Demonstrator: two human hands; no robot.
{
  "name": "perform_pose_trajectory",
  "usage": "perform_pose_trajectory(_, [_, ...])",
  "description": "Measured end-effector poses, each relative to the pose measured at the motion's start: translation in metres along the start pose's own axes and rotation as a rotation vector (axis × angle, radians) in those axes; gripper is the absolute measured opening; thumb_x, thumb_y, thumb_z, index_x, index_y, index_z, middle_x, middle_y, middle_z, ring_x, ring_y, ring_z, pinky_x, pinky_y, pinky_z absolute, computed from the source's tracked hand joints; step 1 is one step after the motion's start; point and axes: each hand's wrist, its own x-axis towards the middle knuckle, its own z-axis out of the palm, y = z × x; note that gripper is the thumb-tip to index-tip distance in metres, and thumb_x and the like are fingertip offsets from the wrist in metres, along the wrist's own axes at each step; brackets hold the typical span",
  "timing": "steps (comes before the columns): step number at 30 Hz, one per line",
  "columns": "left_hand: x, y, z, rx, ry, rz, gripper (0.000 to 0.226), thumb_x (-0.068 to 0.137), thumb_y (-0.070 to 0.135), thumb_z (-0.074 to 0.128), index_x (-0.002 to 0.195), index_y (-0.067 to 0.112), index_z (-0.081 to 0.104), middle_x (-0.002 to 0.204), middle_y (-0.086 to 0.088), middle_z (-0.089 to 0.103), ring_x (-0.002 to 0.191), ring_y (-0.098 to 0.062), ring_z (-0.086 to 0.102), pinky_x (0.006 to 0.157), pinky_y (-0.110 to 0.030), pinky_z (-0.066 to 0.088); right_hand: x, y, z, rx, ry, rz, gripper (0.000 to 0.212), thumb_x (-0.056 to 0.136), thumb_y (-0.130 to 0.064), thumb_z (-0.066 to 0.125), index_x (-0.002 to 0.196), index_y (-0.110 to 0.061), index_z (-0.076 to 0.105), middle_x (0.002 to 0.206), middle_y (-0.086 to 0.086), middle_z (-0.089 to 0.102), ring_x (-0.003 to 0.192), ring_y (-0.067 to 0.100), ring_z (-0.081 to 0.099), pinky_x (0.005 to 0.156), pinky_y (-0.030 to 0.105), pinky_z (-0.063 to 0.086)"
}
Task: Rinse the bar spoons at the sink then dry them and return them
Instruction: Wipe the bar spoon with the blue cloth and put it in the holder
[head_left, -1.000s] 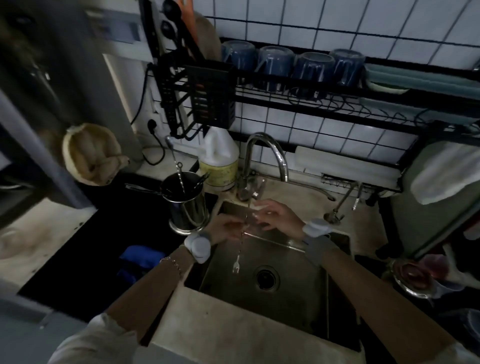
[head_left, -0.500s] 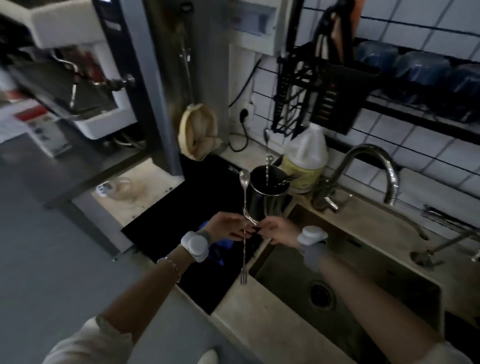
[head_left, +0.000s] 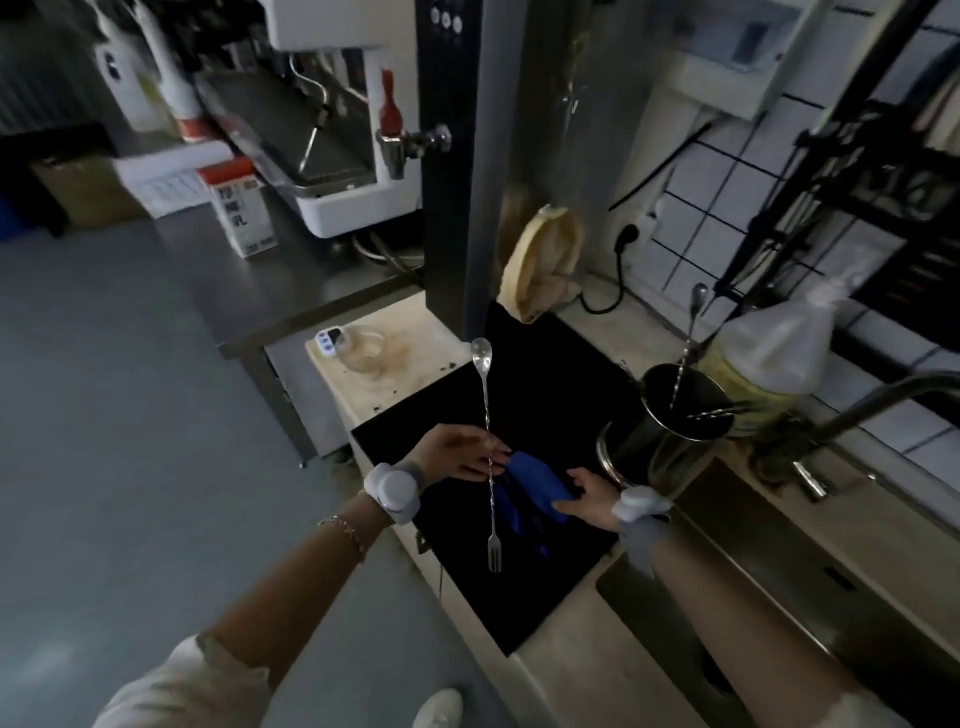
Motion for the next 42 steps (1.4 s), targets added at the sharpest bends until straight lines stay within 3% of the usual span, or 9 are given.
perform_pose_trajectory(7, [0.003,-0.001,-0.02,0.013,0.025,-0.008,0.022,0.097,0.016,0.048,0.096,0.015,0.07,0.093,-0.001,0.076,0.089,-0.018,0.072,0.079,-0.028,0.057,0.022,-0.013,0.007,-0.113,0.078,0.028,0.051,0.083,-0.039,0.07,0.12,-0.008,0.054,0.117,0.011,0.061,0.108,0.028,0.059,0.089,0.034,0.047])
perform_pose_trajectory(11, [0.01,0.002,-0.016,0.048,0.028,0.018,0.021,0.097,0.019,0.05,0.097,0.014,0.07,0.092,-0.002,0.076,0.088,-0.018,0.073,0.079,-0.029,0.058,0.019,-0.028,0.004,0.223,0.077,-0.101,0.018,0.084,-0.024,0.071,0.089,-0.012,0.059,0.088,0.004,0.058,0.089,0.021,0.057,0.071,0.027,0.041])
perform_pose_trajectory(15, [0.018,0.01,-0.004,0.08,-0.044,-0.014,0.022,0.097,0.016,0.047,0.093,0.013,0.069,0.09,-0.001,0.076,0.086,-0.016,0.072,0.083,-0.03,0.054,0.008,-0.047,-0.011,0.579,0.262,-0.2,0.03,0.084,-0.013,0.069,0.066,-0.018,0.046,0.065,-0.002,0.044,0.067,0.009,0.042,0.054,0.014,0.031])
perform_pose_trajectory(23, [0.035,0.009,0.042,0.237,-0.118,-0.042,0.02,0.094,0.021,0.054,0.084,0.015,0.07,0.082,-0.001,0.076,0.079,-0.015,0.073,0.08,-0.03,0.054,-0.036,-0.07,-0.047,1.05,0.306,-0.326,0.043,0.08,-0.003,0.071,0.051,-0.022,0.044,0.055,-0.004,0.047,0.06,0.007,0.042,0.06,0.022,0.033])
perform_pose_trajectory(27, [0.039,0.013,0.067,0.295,-0.162,-0.009,0.018,0.092,0.022,0.058,0.083,0.016,0.072,0.081,-0.003,0.077,0.082,-0.017,0.073,0.073,-0.025,0.057,-0.065,-0.064,-0.057,1.208,0.286,-0.364,0.024,0.085,-0.007,0.066,0.065,-0.012,0.053,0.079,0.013,0.053,0.078,0.017,0.051,0.073,0.027,0.039])
perform_pose_trajectory(28, [0.04,0.013,0.073,0.299,-0.173,0.012,0.017,0.092,0.021,0.058,0.082,0.017,0.071,0.08,-0.003,0.077,0.082,-0.017,0.073,0.072,-0.025,0.058,-0.074,-0.062,-0.059,1.286,0.226,-0.374,0.012,0.089,-0.011,0.062,0.079,-0.005,0.062,0.089,0.016,0.058,0.087,0.021,0.055,0.081,0.03,0.043])
perform_pose_trajectory(30, [0.039,0.013,0.085,0.301,-0.198,0.034,0.02,0.093,0.015,0.055,0.08,0.016,0.07,0.079,-0.003,0.076,0.08,-0.018,0.073,0.073,-0.026,0.059,-0.084,-0.051,-0.06,1.403,0.125,-0.369,0.03,0.097,-0.018,0.05,0.113,0.004,0.062,0.106,0.018,0.064,0.101,0.025,0.06,0.097,0.034,0.044])
perform_pose_trajectory(36, [0.043,0.015,0.133,0.3,-0.268,-0.004,0.02,0.096,-0.005,0.04,0.102,-0.002,0.059,0.074,-0.007,0.074,0.077,-0.02,0.073,0.071,-0.034,0.061,-0.098,-0.016,-0.059,1.266,0.296,-0.339,0.016,0.087,0.006,0.058,0.099,-0.003,0.056,0.093,0.008,0.063,0.091,0.019,0.061,0.08,0.026,0.048])
perform_pose_trajectory(42, [0.049,0.015,0.177,0.225,-0.247,-0.123,0.02,0.094,-0.007,0.04,0.11,-0.006,0.053,0.086,-0.019,0.063,0.082,-0.033,0.068,0.07,-0.04,0.059,-0.111,0.014,-0.066,1.141,0.372,-0.269,0.022,0.087,-0.018,0.067,0.109,-0.015,0.069,0.113,0.009,0.071,0.107,0.021,0.066,0.095,0.032,0.051])
